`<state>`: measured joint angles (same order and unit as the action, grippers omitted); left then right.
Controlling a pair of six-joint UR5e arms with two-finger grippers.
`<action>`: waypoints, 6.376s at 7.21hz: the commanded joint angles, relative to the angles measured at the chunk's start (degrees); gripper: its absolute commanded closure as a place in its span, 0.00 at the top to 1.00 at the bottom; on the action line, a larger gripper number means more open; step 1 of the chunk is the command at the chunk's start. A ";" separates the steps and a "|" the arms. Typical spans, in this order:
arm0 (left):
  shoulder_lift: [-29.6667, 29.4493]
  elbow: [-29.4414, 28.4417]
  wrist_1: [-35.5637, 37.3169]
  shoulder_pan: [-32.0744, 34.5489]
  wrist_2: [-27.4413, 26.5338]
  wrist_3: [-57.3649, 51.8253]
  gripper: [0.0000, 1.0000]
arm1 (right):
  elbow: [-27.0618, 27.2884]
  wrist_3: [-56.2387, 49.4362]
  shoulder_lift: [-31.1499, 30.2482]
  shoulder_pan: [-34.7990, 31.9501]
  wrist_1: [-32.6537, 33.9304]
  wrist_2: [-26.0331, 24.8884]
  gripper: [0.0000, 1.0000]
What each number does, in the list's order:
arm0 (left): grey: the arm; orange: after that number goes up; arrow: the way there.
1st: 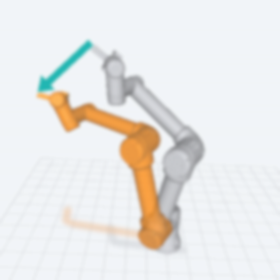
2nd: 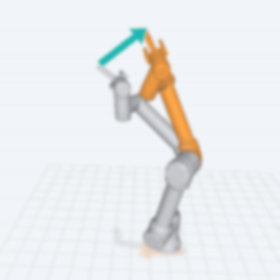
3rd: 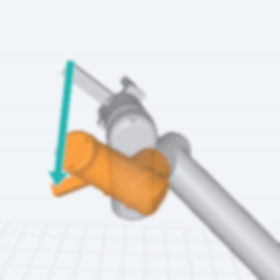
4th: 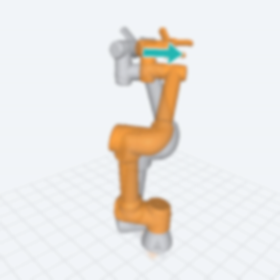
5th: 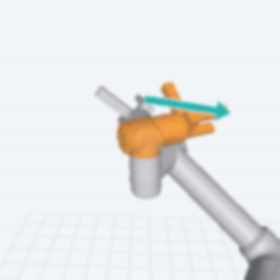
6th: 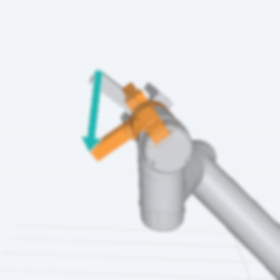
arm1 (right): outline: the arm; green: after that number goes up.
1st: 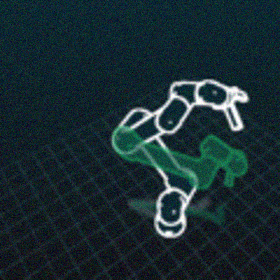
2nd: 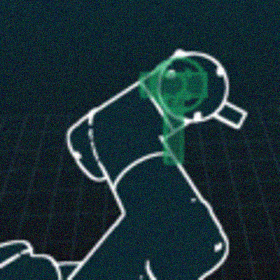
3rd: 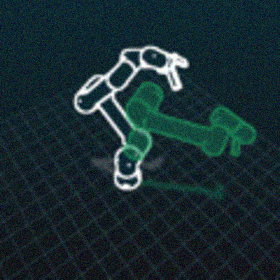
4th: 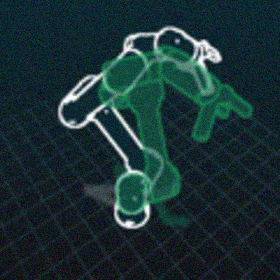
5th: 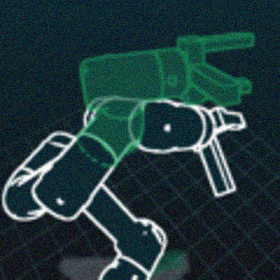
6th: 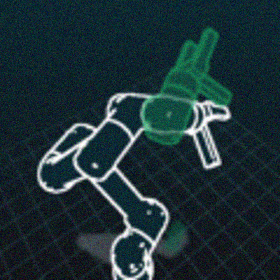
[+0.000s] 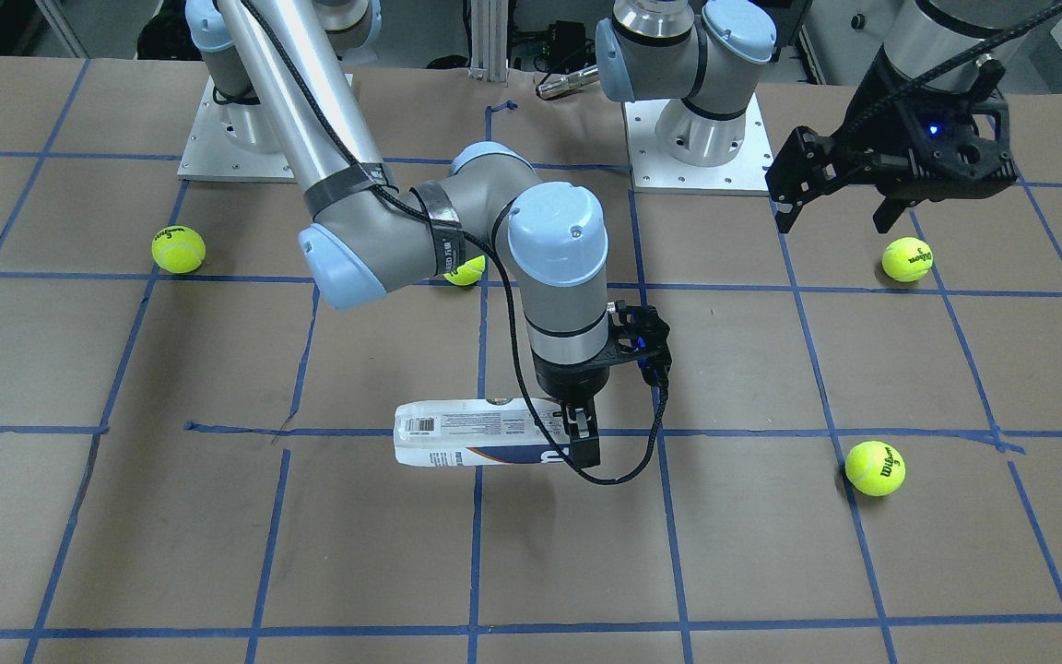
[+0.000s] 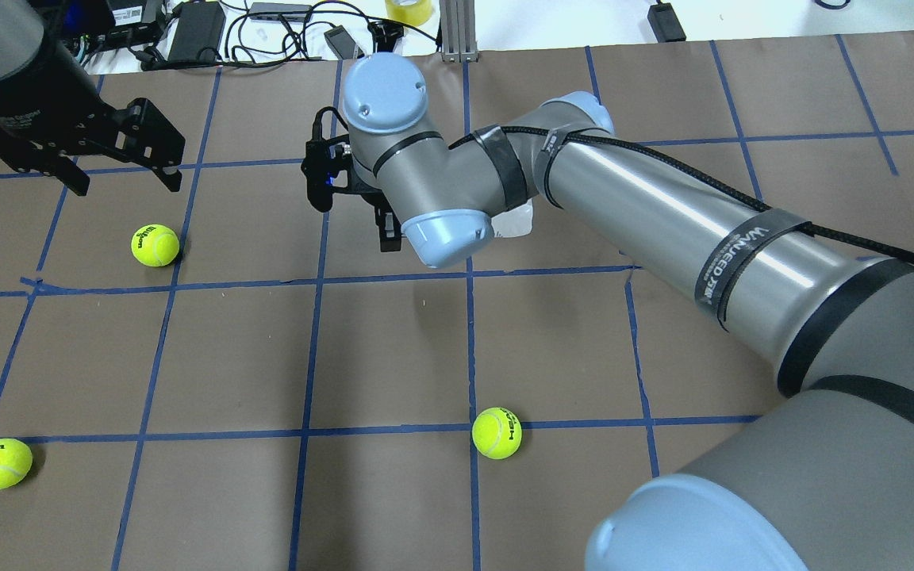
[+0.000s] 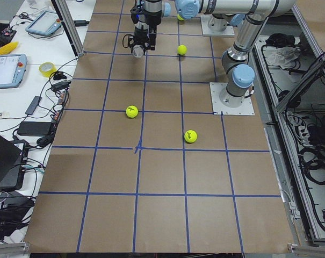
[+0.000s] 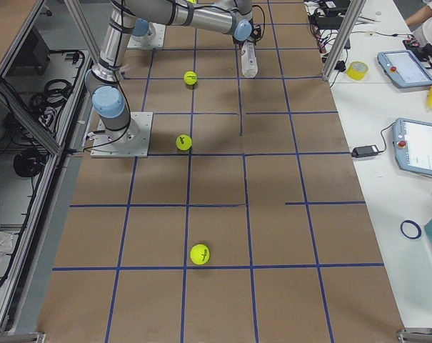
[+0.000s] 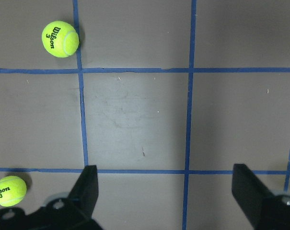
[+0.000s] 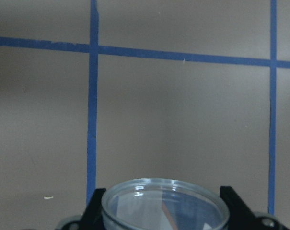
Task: Lift up tennis ball bucket
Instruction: 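Lift the can with the right gripper and carry it toward the table center, then lay the can on its side, open the right gripper and withdraw, then move the left gripper to the end of the lying can nearest it, then close the left gripper on the can's open end and lift it, then rotate the can upright with the left gripper and lower it onto the table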
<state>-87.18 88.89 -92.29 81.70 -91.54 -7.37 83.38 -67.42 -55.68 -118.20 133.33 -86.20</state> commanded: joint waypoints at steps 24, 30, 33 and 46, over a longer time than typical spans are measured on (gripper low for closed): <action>-26.88 12.18 38.76 5.56 33.09 14.14 1.00 | 2.84 40.79 -30.19 26.10 -34.11 4.46 1.00; -32.35 12.18 40.00 9.79 35.73 15.98 1.00 | 2.75 55.70 -34.23 26.53 -38.65 -7.76 1.00; -33.05 12.18 40.00 10.94 36.60 20.09 0.00 | 3.01 60.30 -34.58 26.45 -43.46 -6.44 1.00; -31.28 -12.78 25.85 17.07 1.54 9.13 0.00 | 2.75 59.15 -34.76 26.62 -43.07 -7.49 1.00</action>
<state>-117.55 76.01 -65.60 97.04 -88.82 5.23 86.14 -8.25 -90.44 -91.61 90.21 -93.56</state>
